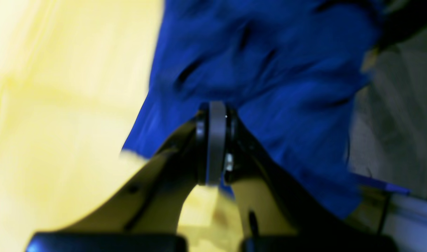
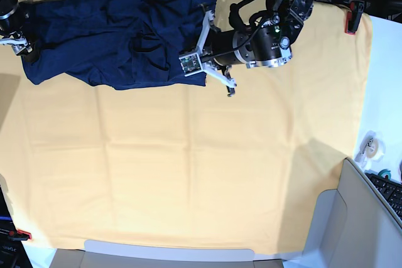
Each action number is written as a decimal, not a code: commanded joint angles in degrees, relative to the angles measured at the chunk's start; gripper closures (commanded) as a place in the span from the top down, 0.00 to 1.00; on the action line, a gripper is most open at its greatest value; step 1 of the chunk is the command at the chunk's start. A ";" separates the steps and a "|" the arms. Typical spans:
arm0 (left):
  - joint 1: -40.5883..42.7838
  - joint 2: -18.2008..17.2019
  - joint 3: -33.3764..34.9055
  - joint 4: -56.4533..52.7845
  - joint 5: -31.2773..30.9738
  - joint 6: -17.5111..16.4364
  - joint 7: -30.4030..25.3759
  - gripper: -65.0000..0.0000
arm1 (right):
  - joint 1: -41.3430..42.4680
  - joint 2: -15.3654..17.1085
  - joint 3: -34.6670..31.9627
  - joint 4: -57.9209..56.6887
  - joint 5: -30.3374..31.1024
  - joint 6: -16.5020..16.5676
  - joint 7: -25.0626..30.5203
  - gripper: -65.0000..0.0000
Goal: Fold the T-shirt properly
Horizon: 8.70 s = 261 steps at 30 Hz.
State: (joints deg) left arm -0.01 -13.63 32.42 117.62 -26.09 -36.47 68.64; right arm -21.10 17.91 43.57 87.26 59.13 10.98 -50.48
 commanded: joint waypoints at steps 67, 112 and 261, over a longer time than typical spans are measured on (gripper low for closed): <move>3.92 8.13 7.36 -10.15 10.92 -0.06 -10.14 0.00 | 1.10 -0.11 0.16 0.52 0.34 0.31 -1.08 0.62; 2.08 12.44 6.56 -15.43 17.16 -0.06 -13.48 0.00 | 0.66 -0.29 0.16 0.43 0.25 0.31 -1.08 0.62; 10.16 12.97 -17.96 -2.41 16.81 10.23 -25.61 0.22 | 9.81 -14.09 -40.98 28.38 -20.06 28.45 -25.79 0.00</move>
State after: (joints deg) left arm 10.76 -0.82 14.50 114.02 -8.54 -26.37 44.73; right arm -11.62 3.60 2.63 114.89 38.09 39.07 -77.23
